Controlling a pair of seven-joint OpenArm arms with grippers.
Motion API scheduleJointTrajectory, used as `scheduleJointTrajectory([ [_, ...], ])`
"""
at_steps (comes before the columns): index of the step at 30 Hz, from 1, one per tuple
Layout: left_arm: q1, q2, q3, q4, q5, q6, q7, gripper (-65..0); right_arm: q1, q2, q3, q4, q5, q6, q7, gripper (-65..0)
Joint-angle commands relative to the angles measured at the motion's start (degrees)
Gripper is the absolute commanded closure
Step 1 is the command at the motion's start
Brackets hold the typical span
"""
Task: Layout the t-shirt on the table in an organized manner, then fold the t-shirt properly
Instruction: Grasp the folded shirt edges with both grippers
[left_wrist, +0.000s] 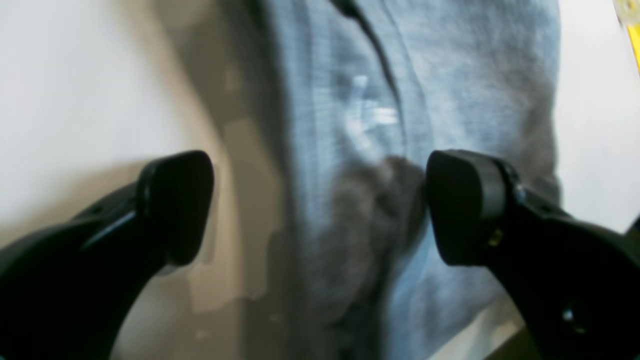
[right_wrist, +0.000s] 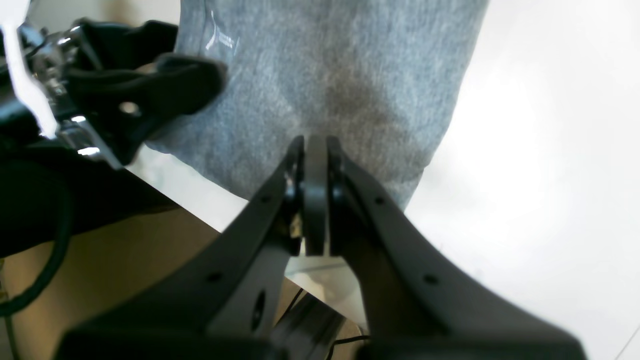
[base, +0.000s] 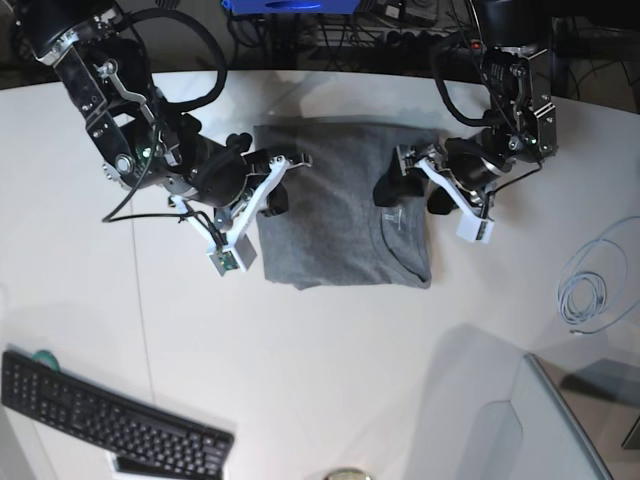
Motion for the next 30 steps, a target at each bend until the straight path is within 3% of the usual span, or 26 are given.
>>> scheduleJointTrajectory([
  [1,-0.9,-0.2,0.6,0.2,-1.2,-0.5,-0.9,-65.0,0.8,0.1,0.3,1.1,0.2,0.6,1.1,0.0],
  [5,-1.7,0.3,0.7,-3.9,-1.2,-0.5,-0.9,-63.7,0.7,0.1,1.7,1.1,0.1,0.6,1.1,0.0],
  [10,-3.5,0.0,0.8,-8.5,-1.1,-0.5,-0.9,-37.7,-0.2,0.0,5.9,1.1,0.1,0.6,1.1,0.0],
  [14,-4.3,-0.1,1.3,-8.7,-1.0,-0.5,-0.8,-20.7,-1.5,0.0,11.2,1.1,0.1,0.6,1.1,0.0],
  [17,-5.2,-1.5,1.8,-8.7,-0.8,-0.5,-0.6,-2.0,-2.9,0.0,16.2,1.0,0.1,0.6,1.1,0.0],
  [24,-8.0,-9.2,16.2,-8.4,2.5,-0.5,-0.5,0.0,-4.5,0.0,24.1,0.8,0.3,0.7,1.1,0.0],
  [30,-16.3,-16.6,35.9,-6.2,9.3,-0.5,-0.6,0.0,-5.7,-0.5,27.6,0.7,0.3,0.7,1.1,0.0],
])
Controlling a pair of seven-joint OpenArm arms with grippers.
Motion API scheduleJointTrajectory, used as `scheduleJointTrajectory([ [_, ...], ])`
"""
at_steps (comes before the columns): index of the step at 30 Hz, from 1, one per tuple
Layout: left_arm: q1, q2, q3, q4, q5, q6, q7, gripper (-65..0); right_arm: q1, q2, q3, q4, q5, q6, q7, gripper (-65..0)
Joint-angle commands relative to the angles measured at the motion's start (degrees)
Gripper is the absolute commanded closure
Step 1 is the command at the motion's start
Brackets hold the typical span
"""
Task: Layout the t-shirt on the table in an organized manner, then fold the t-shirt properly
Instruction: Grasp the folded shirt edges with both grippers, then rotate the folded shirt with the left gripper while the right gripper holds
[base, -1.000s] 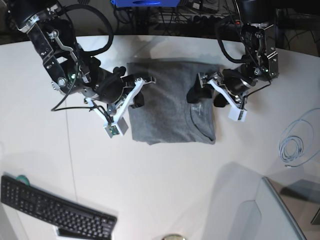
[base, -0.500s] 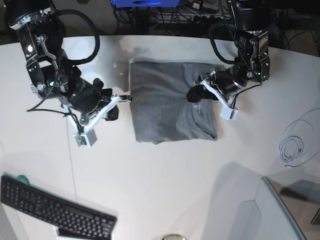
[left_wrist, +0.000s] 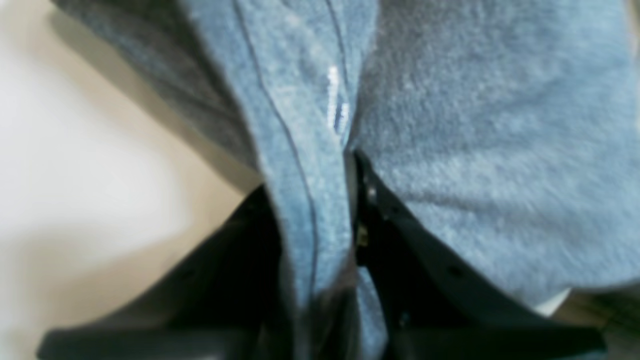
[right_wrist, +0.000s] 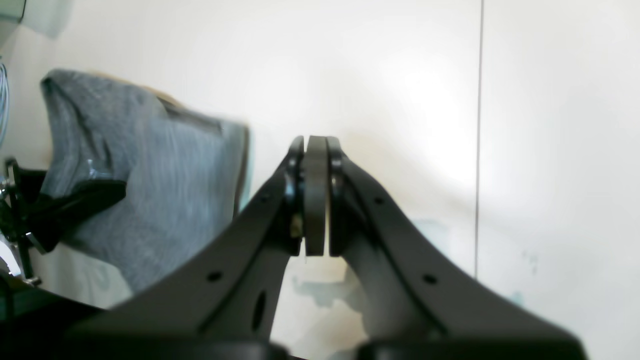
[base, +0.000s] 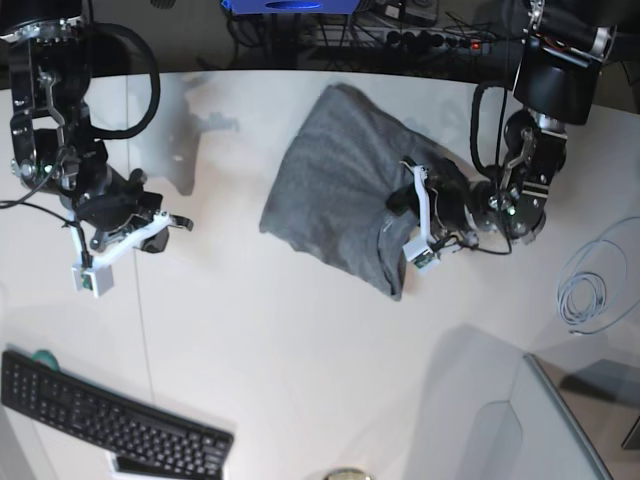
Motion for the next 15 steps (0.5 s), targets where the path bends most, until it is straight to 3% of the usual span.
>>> scheduleJointTrajectory([
  [1,-2.7,-0.3,3.4,0.7,2.2,0.3,0.0,0.0,0.4,0.4,0.7,0.8,0.3,0.6,0.8,0.0],
  [6,-11.4,0.5,21.1,0.5,14.2,0.3,-0.3,0.0,-0.7,-1.3,2.0,0.7,0.3,0.6,0.8,0.0],
  [9,-15.8,3.8,29.5,0.3,17.5,0.3,-0.4,0.0,-0.8,-2.1,2.9,0.7,0.3,0.6,0.8,0.0],
  [15,-19.9,9.3,34.7,-1.4,18.1,0.3,-0.4,0.0,-2.1,-2.3,3.3,0.8,0.3,0.6,0.8,0.0],
])
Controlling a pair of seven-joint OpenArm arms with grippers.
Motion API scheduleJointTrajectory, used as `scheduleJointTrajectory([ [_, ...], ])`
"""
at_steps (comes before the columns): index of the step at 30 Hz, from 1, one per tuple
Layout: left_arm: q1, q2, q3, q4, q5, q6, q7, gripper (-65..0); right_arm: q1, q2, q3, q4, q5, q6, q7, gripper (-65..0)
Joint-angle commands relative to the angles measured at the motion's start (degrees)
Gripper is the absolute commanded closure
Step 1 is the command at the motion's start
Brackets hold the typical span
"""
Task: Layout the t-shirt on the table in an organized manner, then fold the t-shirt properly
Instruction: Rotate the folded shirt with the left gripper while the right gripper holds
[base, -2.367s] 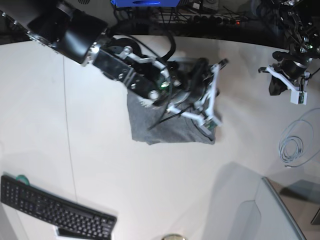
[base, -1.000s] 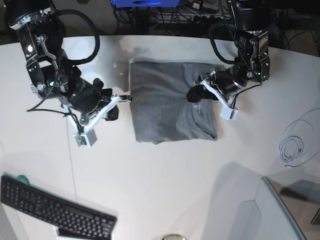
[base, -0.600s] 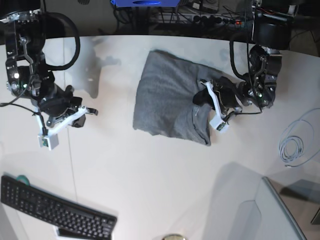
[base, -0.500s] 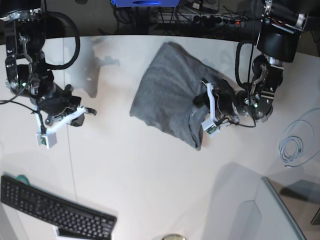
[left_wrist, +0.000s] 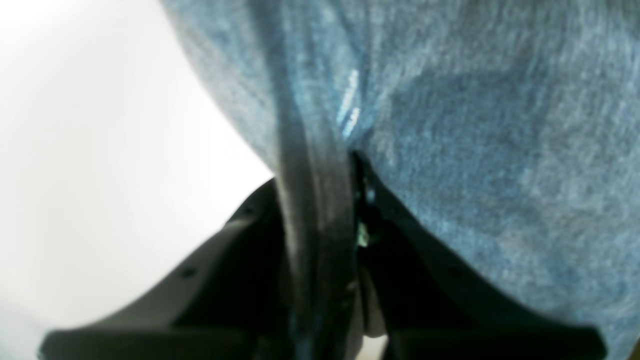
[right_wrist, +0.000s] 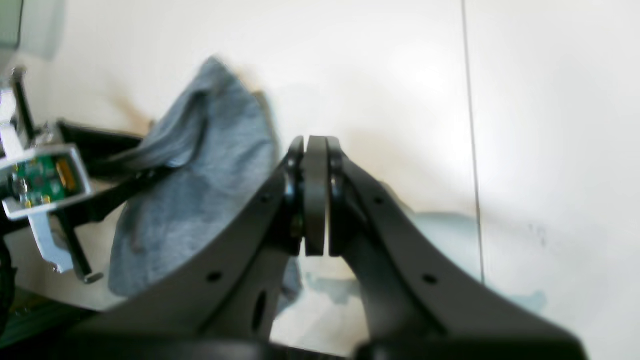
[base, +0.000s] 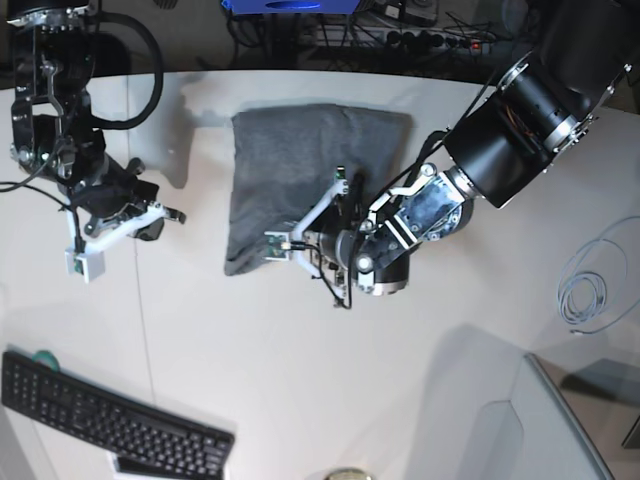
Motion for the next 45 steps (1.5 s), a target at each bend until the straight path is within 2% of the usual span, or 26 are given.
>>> scheduleJointTrajectory([
  [1,-2.2,0.5,-0.4,-0.5,0.3,0.4,-0.2,0.0,0.0,0.4,-0.3,1.2,0.3,0.6,0.8,0.0],
  [3,-2.5,1.9,0.2,-3.2,0.3,0.4,-0.2,0.0,-0.3,-0.8,-2.3,1.4,0.3,2.7,0.8,0.0],
  [5,-2.9,2.7,0.8,-5.2,0.3,0.4,-0.5,0.0,-0.3,-2.1,-3.7,1.2,0.3,7.4,0.8,0.0],
  [9,-2.7,2.7,1.5,-8.0,0.3,0.4,-5.8,0.0,-0.8,-6.9,-3.5,0.9,0.2,15.6,0.7,0.0],
  [11,-2.8,2.7,1.5,-9.8,0.3,0.4,-7.3,0.0,-1.2,-7.4,-3.7,-0.4,0.2,18.2,0.6,0.0],
  [15,-3.1,2.7,1.5,-11.5,0.3,0.4,-9.8,0.0,-1.2,-8.9,-3.8,-7.0,0.3,18.7,0.7,0.0],
  [24,-3.6,3.0,1.5,-11.1,0.4,0.4,-10.2,0.0,-1.2,-9.0,-3.8,-12.4,0.3,18.8,1.0,0.0],
  [29,-4.0,3.0,1.6,-11.1,0.4,0.4,-10.2,0.0,-2.4,-8.8,-3.8,-16.5,0.3,18.8,4.1,0.0],
  [33,-4.1,3.1,1.6,-11.3,4.5,0.4,-10.3,0.0,-2.4,-8.5,-3.9,-20.2,0.3,18.8,6.1,0.0],
  [39,-4.1,3.1,1.5,-11.0,6.2,0.4,-10.3,0.0,-4.2,-8.5,-3.9,-11.6,0.3,18.7,5.8,0.0],
  [43,-4.2,3.1,1.5,-11.0,6.3,0.4,-10.3,0.0,-4.5,-9.1,-3.9,-4.9,0.3,18.7,0.0,0.0],
  [45,-4.2,3.1,1.5,-11.0,6.5,0.4,-10.3,0.0,-4.5,-10.3,-3.9,-5.2,0.3,18.7,-0.7,0.0],
])
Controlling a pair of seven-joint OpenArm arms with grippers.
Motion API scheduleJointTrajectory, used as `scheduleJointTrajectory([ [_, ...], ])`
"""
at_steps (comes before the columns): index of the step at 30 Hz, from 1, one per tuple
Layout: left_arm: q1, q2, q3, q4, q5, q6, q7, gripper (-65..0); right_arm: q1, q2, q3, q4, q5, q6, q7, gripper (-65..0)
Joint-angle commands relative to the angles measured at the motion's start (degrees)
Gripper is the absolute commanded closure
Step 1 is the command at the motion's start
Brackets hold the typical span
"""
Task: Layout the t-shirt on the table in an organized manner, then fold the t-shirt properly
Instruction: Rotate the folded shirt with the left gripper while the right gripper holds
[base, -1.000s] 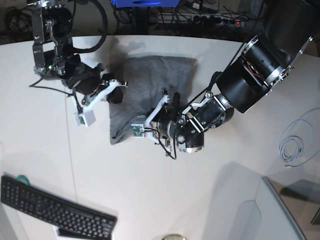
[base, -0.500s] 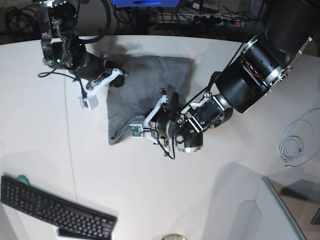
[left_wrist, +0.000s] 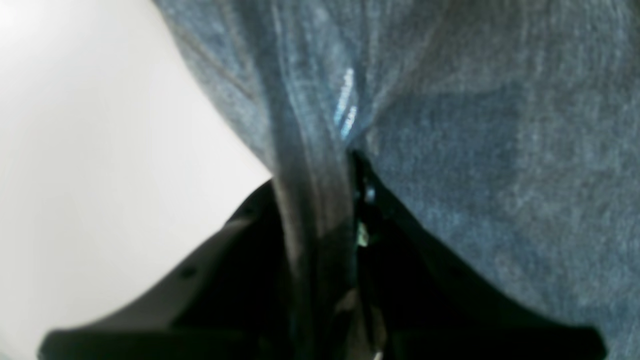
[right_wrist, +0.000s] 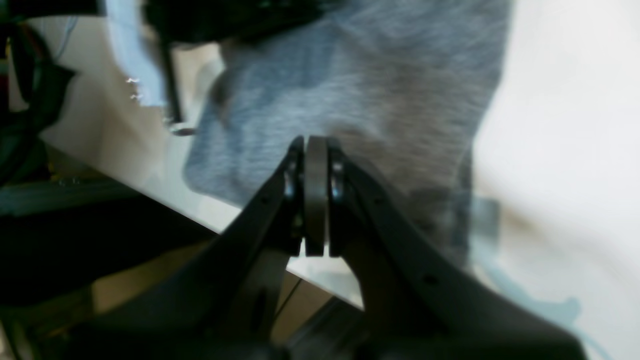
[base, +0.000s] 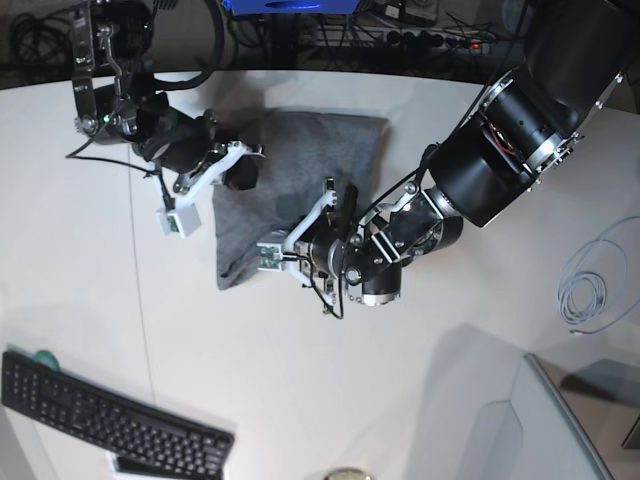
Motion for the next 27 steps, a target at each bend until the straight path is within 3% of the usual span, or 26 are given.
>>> scheduleJointTrajectory([
  [1,-1.0,-0.2,-0.1,0.1,1.9,0.5,1.6,0.0,0.0,-0.3,0.0,-0.3,0.3,0.6,0.4,0.0],
  [9,-1.6,-0.1,-0.1,0.1,2.1,0.5,1.6,0.0,2.2,-0.1,0.0,-11.6,0.3,0.6,2.9,0.0],
  [23,-1.7,-0.1,-0.2,0.2,2.2,0.5,-1.2,0.0,2.2,-0.1,0.0,-9.3,0.3,0.6,2.9,0.0],
  [24,-1.7,-0.1,-0.2,0.2,2.2,0.5,-1.2,-2.6,2.2,-0.1,0.0,-9.3,0.3,0.6,2.9,0.0],
  [27,-2.6,-0.1,-0.2,0.2,2.2,0.5,-1.2,-23.4,2.2,-0.1,0.0,-9.3,0.3,0.6,2.9,0.0],
])
